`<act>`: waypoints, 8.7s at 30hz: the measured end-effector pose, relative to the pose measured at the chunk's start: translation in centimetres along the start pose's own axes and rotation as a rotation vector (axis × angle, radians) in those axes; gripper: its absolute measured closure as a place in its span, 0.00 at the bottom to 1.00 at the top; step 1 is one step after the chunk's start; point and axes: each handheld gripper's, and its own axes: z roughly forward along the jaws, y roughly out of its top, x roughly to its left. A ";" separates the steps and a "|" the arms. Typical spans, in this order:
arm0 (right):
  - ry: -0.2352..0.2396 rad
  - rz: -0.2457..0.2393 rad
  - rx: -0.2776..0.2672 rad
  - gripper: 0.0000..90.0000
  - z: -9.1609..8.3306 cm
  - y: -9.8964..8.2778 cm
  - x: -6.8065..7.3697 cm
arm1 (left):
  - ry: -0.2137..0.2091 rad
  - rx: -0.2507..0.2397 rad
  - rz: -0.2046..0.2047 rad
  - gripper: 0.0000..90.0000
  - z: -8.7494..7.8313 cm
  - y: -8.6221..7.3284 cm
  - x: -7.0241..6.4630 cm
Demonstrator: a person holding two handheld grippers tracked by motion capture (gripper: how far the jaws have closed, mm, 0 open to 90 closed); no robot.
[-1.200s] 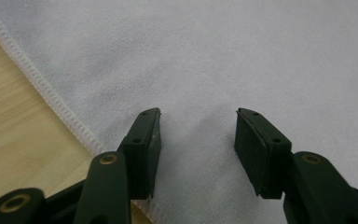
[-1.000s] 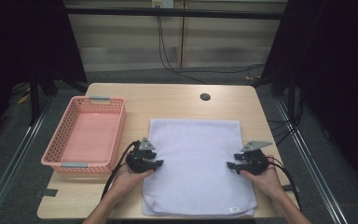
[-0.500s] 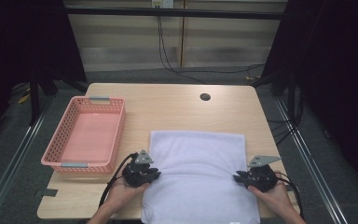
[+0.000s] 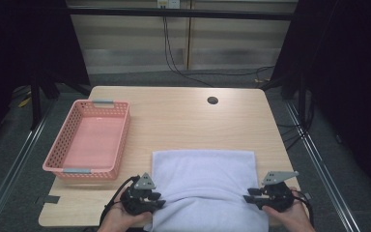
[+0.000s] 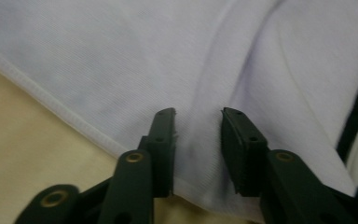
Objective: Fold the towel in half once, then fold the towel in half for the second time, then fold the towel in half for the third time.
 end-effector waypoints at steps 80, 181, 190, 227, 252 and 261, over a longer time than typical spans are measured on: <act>-0.121 0.189 -0.299 0.95 0.8 15.3 -16.6 | 0.120 -0.365 -0.173 0.92 -0.7 14.2 16.1; 0.032 0.017 -0.172 0.41 -0.8 1.8 3.5 | 0.049 -0.168 -0.107 0.36 2.1 7.9 8.0; 0.245 -0.089 -0.097 0.42 6.4 7.7 8.2 | 0.012 -0.187 -0.139 0.33 4.1 8.8 10.0; 0.182 -0.252 -0.077 0.81 14.2 9.9 14.3 | 0.057 -0.148 -0.234 0.29 4.8 6.4 11.4; 0.237 -0.222 -0.079 0.85 13.7 10.4 13.5 | -0.124 -0.083 -0.187 0.86 5.7 6.0 9.7; 0.255 -0.159 -0.196 0.85 10.2 12.7 12.1 | -0.161 -0.224 -0.281 0.88 3.5 8.1 10.4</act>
